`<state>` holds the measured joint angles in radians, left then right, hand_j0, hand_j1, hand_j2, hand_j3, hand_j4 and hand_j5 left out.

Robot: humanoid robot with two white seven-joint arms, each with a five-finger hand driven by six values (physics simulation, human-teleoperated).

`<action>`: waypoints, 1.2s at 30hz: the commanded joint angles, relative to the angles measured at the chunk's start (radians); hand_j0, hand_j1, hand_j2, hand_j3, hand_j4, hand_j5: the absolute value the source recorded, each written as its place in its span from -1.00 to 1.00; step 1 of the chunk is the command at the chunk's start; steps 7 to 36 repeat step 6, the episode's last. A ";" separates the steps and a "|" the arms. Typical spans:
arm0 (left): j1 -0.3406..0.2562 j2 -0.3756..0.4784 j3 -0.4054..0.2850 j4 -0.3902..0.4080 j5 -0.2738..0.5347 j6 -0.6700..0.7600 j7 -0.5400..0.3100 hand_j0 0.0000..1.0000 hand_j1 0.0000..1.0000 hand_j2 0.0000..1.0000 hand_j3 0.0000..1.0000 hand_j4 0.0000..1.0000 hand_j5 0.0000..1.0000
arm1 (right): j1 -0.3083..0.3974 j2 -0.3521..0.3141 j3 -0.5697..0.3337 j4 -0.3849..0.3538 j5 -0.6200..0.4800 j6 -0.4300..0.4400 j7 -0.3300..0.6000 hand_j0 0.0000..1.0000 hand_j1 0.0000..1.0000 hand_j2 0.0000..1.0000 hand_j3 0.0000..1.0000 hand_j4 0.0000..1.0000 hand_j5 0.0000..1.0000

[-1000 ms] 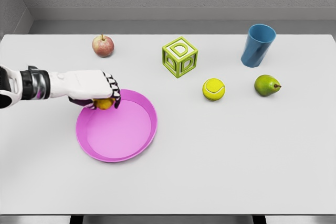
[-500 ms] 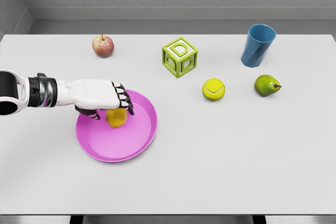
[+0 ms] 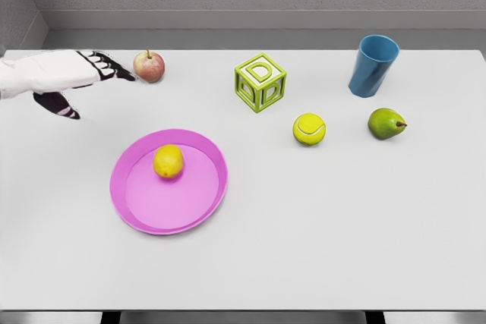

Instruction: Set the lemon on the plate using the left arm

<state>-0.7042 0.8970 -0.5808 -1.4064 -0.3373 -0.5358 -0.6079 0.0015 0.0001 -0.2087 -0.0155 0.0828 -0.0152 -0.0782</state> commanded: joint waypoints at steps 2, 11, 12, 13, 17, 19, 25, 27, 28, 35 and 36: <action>0.020 -0.001 0.033 0.098 0.090 0.003 0.000 1.00 1.00 1.00 1.00 1.00 1.00 | 0.000 0.000 0.000 -0.001 0.000 0.000 0.000 1.00 1.00 1.00 1.00 1.00 1.00; 0.029 -0.007 0.042 0.132 0.095 0.002 0.002 1.00 1.00 1.00 1.00 1.00 1.00 | 0.000 0.000 0.000 0.000 0.000 0.000 0.000 1.00 1.00 1.00 1.00 1.00 1.00; 0.029 -0.007 0.042 0.132 0.095 0.002 0.002 1.00 1.00 1.00 1.00 1.00 1.00 | 0.000 0.000 0.000 0.000 0.000 0.000 0.000 1.00 1.00 1.00 1.00 1.00 1.00; 0.029 -0.007 0.042 0.132 0.095 0.002 0.002 1.00 1.00 1.00 1.00 1.00 1.00 | 0.000 0.000 0.000 0.000 0.000 0.000 0.000 1.00 1.00 1.00 1.00 1.00 1.00; 0.029 -0.007 0.042 0.132 0.095 0.002 0.002 1.00 1.00 1.00 1.00 1.00 1.00 | 0.000 0.000 0.000 0.000 0.000 0.000 0.000 1.00 1.00 1.00 1.00 1.00 1.00; 0.029 -0.007 0.042 0.132 0.095 0.002 0.002 1.00 1.00 1.00 1.00 1.00 1.00 | 0.000 0.000 0.000 0.000 0.000 0.000 0.000 1.00 1.00 1.00 1.00 1.00 1.00; 0.029 -0.007 0.042 0.132 0.095 0.002 0.002 1.00 1.00 1.00 1.00 1.00 1.00 | 0.000 0.000 0.000 0.000 0.000 0.000 0.000 1.00 1.00 1.00 1.00 1.00 1.00; 0.029 -0.007 0.042 0.132 0.095 0.002 0.002 1.00 1.00 1.00 1.00 1.00 1.00 | 0.000 0.000 0.000 0.000 0.000 0.000 0.000 1.00 1.00 1.00 1.00 1.00 1.00; 0.029 -0.007 0.042 0.132 0.095 0.002 0.002 1.00 1.00 1.00 1.00 1.00 1.00 | 0.000 0.000 0.000 0.000 0.000 0.000 0.000 1.00 1.00 1.00 1.00 1.00 1.00; 0.029 -0.007 0.042 0.132 0.095 0.002 0.002 1.00 1.00 1.00 1.00 1.00 1.00 | 0.000 0.000 0.000 0.000 0.000 0.000 0.000 1.00 1.00 1.00 1.00 1.00 1.00; 0.029 -0.007 0.042 0.132 0.095 0.002 0.002 1.00 1.00 1.00 1.00 1.00 1.00 | 0.000 0.000 0.000 0.000 0.000 0.000 0.000 1.00 1.00 1.00 1.00 1.00 1.00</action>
